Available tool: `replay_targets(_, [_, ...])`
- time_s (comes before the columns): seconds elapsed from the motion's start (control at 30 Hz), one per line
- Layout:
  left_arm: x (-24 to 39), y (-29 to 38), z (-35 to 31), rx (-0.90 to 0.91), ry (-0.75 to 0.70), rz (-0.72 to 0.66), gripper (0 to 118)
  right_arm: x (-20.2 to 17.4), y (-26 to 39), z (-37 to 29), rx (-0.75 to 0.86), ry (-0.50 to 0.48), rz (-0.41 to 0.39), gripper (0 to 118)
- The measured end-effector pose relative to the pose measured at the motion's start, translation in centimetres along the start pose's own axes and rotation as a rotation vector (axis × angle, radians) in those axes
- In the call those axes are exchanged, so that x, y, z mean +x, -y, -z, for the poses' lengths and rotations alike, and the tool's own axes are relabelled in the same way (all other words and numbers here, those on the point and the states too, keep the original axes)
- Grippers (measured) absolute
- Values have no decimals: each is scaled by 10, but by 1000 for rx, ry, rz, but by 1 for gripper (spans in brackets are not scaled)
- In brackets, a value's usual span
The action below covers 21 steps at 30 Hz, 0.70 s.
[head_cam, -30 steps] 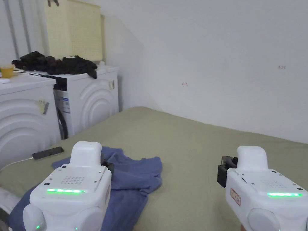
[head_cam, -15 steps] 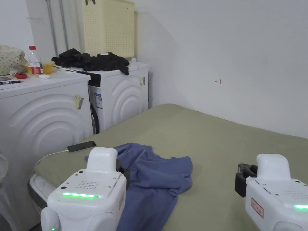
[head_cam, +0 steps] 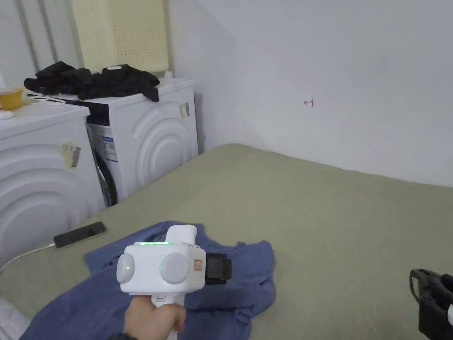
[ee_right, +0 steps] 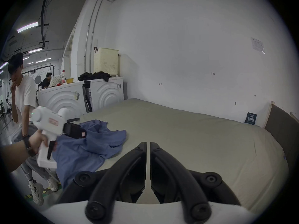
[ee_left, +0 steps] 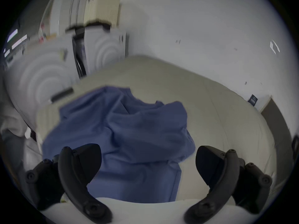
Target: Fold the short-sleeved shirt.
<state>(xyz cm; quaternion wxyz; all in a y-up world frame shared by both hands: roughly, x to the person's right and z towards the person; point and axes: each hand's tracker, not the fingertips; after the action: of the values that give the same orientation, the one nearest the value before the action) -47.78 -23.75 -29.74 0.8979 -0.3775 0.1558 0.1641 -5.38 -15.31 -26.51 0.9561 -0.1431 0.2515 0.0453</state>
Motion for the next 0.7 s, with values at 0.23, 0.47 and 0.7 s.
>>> replay_targets(0.23, [16,-5,82,-115,-160,-178,117,33,14,17,-42,27,-18,8])
replay_targets(0.47, [31,3,126,-160,-305,-182,29,41,28,20,-58,-2,-5,8])
replay_targets(0.7, [23,-2,115,-92,-150,-273,2,49,41,3,-67,-17,44,8])
